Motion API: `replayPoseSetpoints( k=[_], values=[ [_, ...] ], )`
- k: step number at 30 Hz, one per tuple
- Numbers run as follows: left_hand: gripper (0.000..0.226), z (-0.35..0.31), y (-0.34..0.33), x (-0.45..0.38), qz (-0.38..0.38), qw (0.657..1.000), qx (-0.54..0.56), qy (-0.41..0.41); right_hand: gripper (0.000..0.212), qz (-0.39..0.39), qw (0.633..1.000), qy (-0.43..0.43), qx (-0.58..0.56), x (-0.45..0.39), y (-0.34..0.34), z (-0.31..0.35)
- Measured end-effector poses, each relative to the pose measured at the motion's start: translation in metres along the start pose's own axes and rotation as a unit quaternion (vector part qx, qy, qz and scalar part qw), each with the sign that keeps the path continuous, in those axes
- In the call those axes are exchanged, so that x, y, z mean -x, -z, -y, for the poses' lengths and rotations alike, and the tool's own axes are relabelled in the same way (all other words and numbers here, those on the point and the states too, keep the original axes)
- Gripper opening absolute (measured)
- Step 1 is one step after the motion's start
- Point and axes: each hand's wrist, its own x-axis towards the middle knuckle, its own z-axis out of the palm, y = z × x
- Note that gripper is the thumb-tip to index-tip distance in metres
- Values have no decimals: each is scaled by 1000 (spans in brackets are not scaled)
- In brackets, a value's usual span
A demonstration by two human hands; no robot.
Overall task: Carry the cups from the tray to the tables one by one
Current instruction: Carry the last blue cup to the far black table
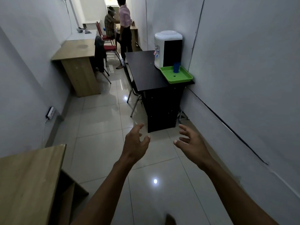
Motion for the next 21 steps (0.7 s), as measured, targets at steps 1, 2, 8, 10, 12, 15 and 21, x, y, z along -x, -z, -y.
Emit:
replayPoseSetpoints(
  k=[1,2,8,10,12,15,21],
  values=[
    [56,4,-2,-18,2,1000,-1,0,67,0,1000,-1,1,-19,-2,-1],
    [56,10,-6,-40,4,1000,-3,-1,67,-1,1000,0,-1,-43,-4,-3],
    [57,36,-29,-188,18,1000,-11,0,66,1,1000,-1,-19,-197,-7,-8],
    [56,38,-37,-242,24,1000,-13,1,66,0,1000,-8,-26,-251,-3,-6],
    [54,37,-43,-289,28,1000,-11,-1,67,-1,999,-13,-33,-298,0,-3],
    [53,35,-54,-365,29,999,-10,-9,66,-13,999,-20,-38,-370,7,3],
    [53,45,-81,-492,41,999,4,-4,67,-26,998,-34,-37,-495,16,-3]
  ],
)
